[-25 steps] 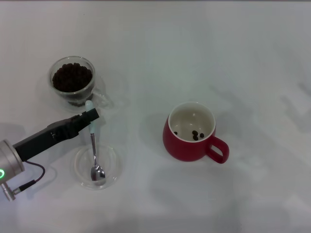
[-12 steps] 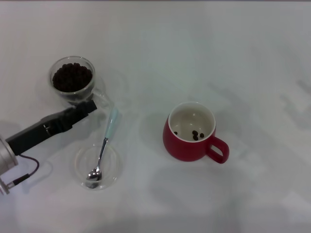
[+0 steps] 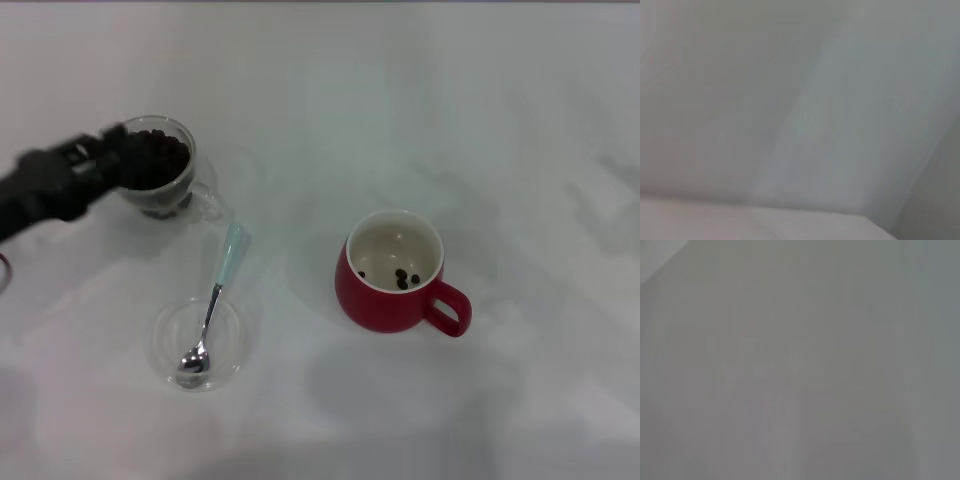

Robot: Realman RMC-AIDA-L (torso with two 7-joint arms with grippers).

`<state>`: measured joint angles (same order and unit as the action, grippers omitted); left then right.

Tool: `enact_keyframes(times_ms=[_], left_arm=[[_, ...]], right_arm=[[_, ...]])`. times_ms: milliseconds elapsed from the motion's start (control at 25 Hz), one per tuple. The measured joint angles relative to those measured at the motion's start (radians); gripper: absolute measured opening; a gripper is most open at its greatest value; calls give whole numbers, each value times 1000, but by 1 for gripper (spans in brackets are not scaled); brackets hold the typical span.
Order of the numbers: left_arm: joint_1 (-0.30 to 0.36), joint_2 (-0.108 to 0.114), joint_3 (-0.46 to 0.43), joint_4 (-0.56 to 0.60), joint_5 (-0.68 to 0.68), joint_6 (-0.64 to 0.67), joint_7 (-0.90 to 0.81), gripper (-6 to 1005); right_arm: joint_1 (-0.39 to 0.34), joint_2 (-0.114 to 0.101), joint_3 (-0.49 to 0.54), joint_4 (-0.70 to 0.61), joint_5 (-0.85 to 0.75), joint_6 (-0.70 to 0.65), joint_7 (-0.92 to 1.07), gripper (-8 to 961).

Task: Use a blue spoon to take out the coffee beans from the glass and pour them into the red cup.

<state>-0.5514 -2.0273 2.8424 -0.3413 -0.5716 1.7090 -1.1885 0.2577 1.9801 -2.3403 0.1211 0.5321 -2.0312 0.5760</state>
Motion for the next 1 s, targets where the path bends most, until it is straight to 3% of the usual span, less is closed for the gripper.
enact_keyframes(times_ms=[200, 520, 760, 1000], left_arm=[[37, -22, -4, -121, -159, -23, 152, 400], [175, -46, -7, -115, -460, -71, 326, 399], [215, -44, -9, -94, -523, -127, 353, 397], [215, -43, -5, -94, -529, -149, 356, 397]], right_arm=[[16, 7, -3, -4, 0, -28, -6, 642], [30, 15, -1, -5, 0, -61, -11, 642], [43, 20, 0, -18, 0, -57, -38, 642], [38, 20, 1, -53, 40, -68, -56, 641]])
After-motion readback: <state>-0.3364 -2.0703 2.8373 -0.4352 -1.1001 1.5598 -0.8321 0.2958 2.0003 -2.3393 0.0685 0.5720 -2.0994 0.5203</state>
